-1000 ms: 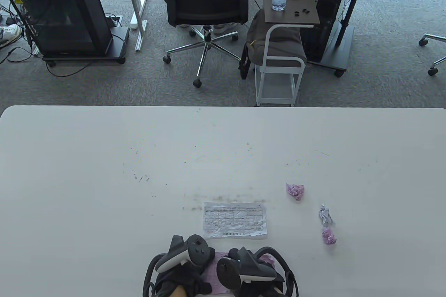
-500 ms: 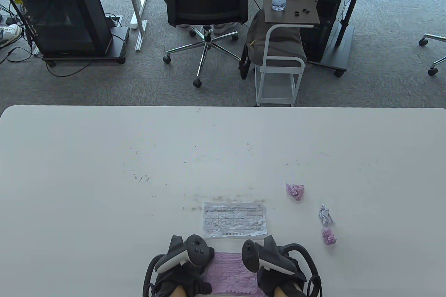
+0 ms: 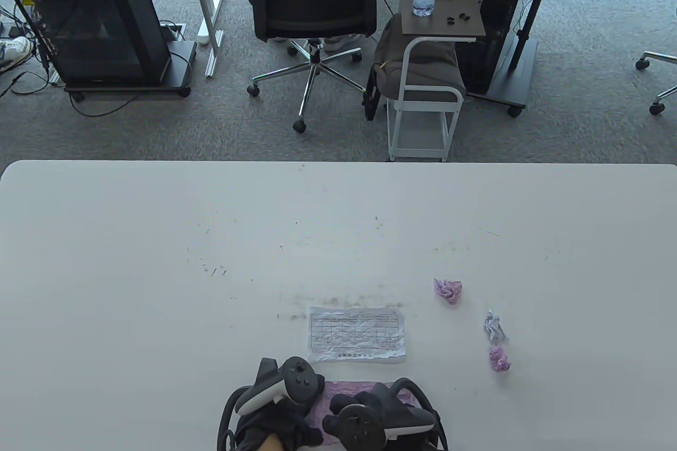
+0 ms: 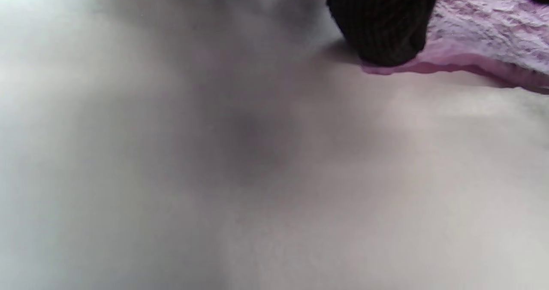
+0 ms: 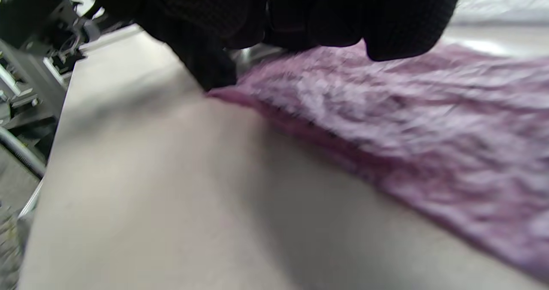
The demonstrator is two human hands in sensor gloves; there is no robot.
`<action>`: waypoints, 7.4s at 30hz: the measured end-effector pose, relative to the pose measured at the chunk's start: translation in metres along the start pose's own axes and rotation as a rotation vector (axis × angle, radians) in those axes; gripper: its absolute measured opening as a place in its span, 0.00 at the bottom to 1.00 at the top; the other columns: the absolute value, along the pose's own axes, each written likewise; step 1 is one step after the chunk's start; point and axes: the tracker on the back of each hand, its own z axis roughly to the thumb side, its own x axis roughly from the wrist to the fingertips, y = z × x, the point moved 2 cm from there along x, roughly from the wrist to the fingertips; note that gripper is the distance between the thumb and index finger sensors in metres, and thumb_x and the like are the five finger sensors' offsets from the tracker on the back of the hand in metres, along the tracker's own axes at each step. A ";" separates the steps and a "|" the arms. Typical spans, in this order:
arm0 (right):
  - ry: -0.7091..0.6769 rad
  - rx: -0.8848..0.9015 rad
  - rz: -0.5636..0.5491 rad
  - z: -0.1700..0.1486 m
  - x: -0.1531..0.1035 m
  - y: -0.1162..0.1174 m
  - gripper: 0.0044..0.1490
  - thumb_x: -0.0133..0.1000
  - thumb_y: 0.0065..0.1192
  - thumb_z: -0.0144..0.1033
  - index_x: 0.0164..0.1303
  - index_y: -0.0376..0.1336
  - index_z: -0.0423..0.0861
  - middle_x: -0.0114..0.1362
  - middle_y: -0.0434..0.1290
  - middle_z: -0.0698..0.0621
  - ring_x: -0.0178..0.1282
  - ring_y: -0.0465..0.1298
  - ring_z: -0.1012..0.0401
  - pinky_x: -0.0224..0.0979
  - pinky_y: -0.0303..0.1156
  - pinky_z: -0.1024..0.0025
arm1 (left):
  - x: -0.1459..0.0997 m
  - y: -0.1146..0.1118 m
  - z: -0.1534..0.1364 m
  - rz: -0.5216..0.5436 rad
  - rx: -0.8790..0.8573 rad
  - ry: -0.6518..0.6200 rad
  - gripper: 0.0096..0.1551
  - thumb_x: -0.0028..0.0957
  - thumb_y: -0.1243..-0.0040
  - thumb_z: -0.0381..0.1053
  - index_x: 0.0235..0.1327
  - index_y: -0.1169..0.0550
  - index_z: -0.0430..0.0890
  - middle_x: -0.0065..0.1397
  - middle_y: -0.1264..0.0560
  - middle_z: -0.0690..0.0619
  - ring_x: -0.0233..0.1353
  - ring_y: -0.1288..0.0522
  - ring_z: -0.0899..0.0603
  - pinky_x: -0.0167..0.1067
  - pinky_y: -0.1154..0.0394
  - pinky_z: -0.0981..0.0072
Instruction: Flatten crumpled invoices and stack
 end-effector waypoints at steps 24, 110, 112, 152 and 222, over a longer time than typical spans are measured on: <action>0.407 0.238 0.266 -0.067 -0.023 0.011 0.21 0.63 0.55 0.53 0.50 0.71 0.49 0.61 0.72 0.46 0.55 0.76 0.48 0.60 0.73 0.39 | 0.000 0.000 0.001 0.000 -0.004 0.001 0.52 0.56 0.36 0.55 0.77 0.58 0.59 0.76 0.76 0.47 0.73 0.78 0.23 0.65 0.62 0.27; 0.438 0.295 0.220 -0.080 -0.031 0.012 0.22 0.63 0.56 0.53 0.42 0.75 0.48 0.57 0.76 0.48 0.55 0.75 0.47 0.56 0.75 0.38 | 0.000 -0.001 0.001 -0.003 -0.007 0.003 0.52 0.56 0.36 0.55 0.77 0.58 0.59 0.76 0.76 0.47 0.73 0.78 0.23 0.65 0.62 0.27; 0.464 0.305 0.228 -0.084 -0.034 0.013 0.22 0.63 0.56 0.53 0.41 0.75 0.48 0.56 0.77 0.48 0.54 0.76 0.47 0.55 0.75 0.38 | 0.000 -0.001 0.001 -0.003 -0.008 0.003 0.52 0.56 0.36 0.54 0.77 0.58 0.59 0.76 0.76 0.47 0.73 0.78 0.24 0.65 0.62 0.27; 0.568 0.132 0.062 -0.086 -0.038 0.001 0.31 0.63 0.56 0.52 0.67 0.61 0.43 0.74 0.62 0.37 0.66 0.67 0.40 0.55 0.76 0.42 | 0.001 -0.001 0.001 -0.003 -0.007 -0.001 0.52 0.56 0.35 0.54 0.77 0.58 0.58 0.76 0.76 0.46 0.73 0.77 0.23 0.65 0.62 0.26; 0.256 0.739 -1.186 -0.089 -0.137 -0.080 0.24 0.57 0.64 0.36 0.63 0.64 0.45 0.45 0.81 0.48 0.31 0.81 0.61 0.36 0.82 0.66 | -0.032 0.039 -0.004 0.353 -1.176 -0.825 0.53 0.65 0.40 0.49 0.67 0.70 0.62 0.81 0.51 0.36 0.71 0.27 0.39 0.68 0.28 0.44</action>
